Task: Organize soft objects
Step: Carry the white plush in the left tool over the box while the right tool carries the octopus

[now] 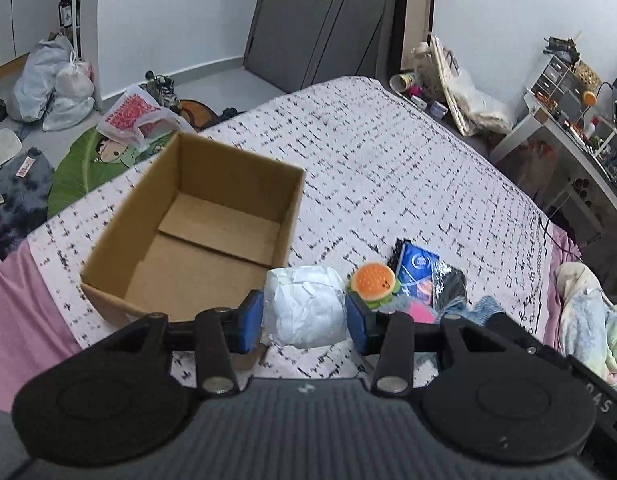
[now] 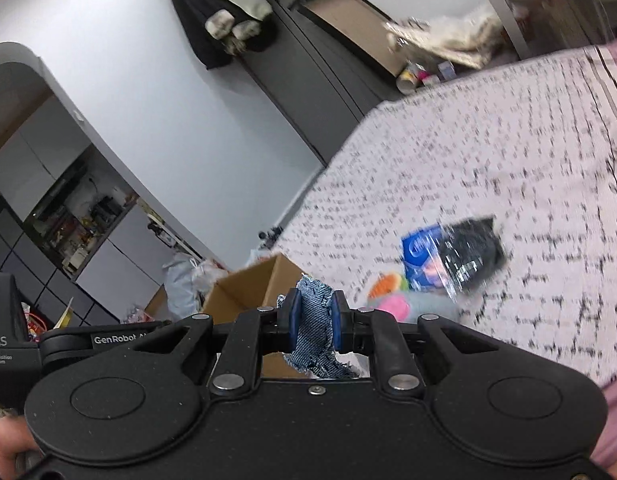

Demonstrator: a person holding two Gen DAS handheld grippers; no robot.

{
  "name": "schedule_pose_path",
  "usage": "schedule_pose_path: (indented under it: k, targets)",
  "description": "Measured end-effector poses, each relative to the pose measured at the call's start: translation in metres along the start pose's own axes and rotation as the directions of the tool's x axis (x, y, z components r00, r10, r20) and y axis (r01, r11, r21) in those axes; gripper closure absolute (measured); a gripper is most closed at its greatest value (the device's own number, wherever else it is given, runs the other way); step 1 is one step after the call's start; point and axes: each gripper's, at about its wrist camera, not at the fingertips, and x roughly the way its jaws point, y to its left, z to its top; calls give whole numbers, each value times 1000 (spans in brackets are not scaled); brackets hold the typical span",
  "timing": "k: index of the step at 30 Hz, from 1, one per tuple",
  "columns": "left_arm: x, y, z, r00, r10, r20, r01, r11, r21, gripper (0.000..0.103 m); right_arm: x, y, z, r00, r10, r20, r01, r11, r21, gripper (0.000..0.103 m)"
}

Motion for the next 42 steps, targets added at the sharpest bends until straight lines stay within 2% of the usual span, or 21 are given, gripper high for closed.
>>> schedule_pose_path:
  k: [7, 19, 27, 42]
  targets:
    - [-8, 18, 21, 999, 11, 49, -11, 1000, -17, 59, 11, 18, 13, 998, 60, 20, -59, 997, -54, 87]
    - [-3, 54, 56, 994, 37, 99, -32, 998, -54, 59, 44, 50, 19, 990, 141, -29, -144, 983, -115, 87]
    - [17, 72, 70, 994, 50, 94, -42, 995, -87, 59, 79, 72, 28, 983, 180, -46, -184, 975, -125, 87]
    - [77, 89, 79, 994, 53, 96, -42, 992, -115, 59, 127, 66, 25, 980, 178, -87, -184, 981, -60, 87]
